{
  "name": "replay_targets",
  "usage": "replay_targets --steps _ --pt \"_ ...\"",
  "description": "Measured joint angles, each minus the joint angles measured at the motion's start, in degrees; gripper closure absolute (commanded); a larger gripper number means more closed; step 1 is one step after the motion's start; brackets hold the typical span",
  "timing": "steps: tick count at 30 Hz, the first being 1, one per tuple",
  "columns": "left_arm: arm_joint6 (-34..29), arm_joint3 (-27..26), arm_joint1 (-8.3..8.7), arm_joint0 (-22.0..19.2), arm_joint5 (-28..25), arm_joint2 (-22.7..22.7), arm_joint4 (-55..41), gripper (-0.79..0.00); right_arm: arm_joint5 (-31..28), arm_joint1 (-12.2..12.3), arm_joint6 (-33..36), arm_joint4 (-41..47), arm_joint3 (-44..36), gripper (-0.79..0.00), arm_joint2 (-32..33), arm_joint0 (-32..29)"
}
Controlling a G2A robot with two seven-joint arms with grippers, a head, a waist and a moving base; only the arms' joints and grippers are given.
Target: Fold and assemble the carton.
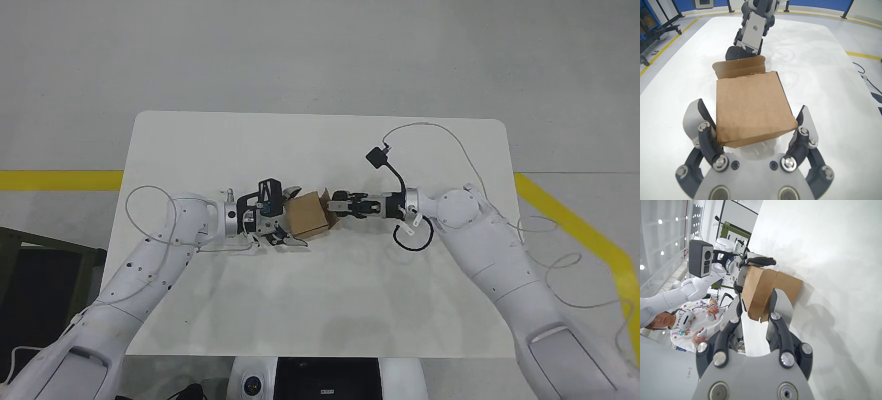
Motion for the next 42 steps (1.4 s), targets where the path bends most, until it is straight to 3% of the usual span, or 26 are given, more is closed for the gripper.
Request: replay_targets --steps 28,42 --pt "0.3 0.0 0.11 0.0 -0.2 -0.2 0.4 -0.785 -0.7 -1.8 -3.2 6.1 2.8 -0.175 -0.5 -2.1" --pt "0.4 0.0 0.2 0.1 -0.4 -0.4 0.5 -0.785 1.3 -1.4 -0.2 0.3 2.8 -0.2 -0.1 -0.5"
